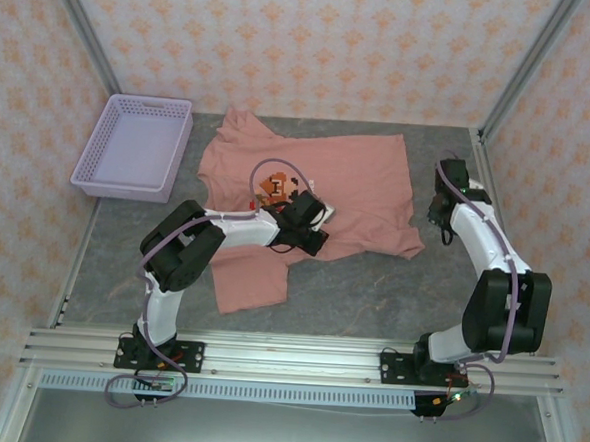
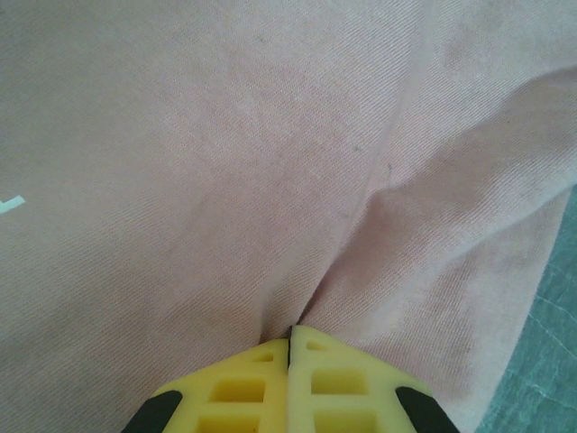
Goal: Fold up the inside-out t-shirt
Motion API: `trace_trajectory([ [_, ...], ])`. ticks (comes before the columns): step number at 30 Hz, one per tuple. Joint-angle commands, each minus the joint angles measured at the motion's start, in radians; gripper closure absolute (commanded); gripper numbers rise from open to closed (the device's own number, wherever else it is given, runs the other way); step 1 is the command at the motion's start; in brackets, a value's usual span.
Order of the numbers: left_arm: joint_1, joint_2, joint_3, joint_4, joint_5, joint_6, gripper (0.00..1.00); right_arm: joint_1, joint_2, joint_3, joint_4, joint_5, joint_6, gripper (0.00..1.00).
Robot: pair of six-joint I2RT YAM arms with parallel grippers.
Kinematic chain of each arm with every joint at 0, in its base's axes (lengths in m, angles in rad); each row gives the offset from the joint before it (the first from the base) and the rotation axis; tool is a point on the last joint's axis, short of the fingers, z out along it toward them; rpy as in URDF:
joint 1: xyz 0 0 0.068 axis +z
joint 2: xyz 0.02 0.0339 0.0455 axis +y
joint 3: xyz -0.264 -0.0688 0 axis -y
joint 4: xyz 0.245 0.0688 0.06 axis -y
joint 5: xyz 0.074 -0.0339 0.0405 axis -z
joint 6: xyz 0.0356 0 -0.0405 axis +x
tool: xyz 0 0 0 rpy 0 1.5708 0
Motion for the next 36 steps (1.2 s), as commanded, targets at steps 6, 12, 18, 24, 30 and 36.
trace_trajectory([
  [6,0.014,0.058,-0.047,-0.182,-0.031,0.007,1.0,0.089,-0.112,-0.214,-0.005,-0.298,0.145,0.55],
  [12,0.013,0.056,-0.044,-0.184,-0.024,0.004,1.0,0.09,-0.104,-0.318,0.063,-0.337,0.183,0.54],
  [18,0.013,0.057,-0.044,-0.186,-0.027,0.001,1.0,0.09,-0.004,-0.316,0.166,-0.389,0.185,0.53],
  [24,0.014,0.054,-0.041,-0.188,-0.028,0.002,1.0,0.09,0.069,-0.282,0.223,-0.365,0.18,0.51],
  [30,0.013,0.054,-0.042,-0.19,-0.031,0.003,1.0,0.087,0.087,-0.264,0.254,-0.345,0.164,0.52],
  [36,0.014,0.061,-0.039,-0.191,-0.031,0.004,1.0,0.046,0.114,-0.209,0.176,-0.2,0.119,0.88],
])
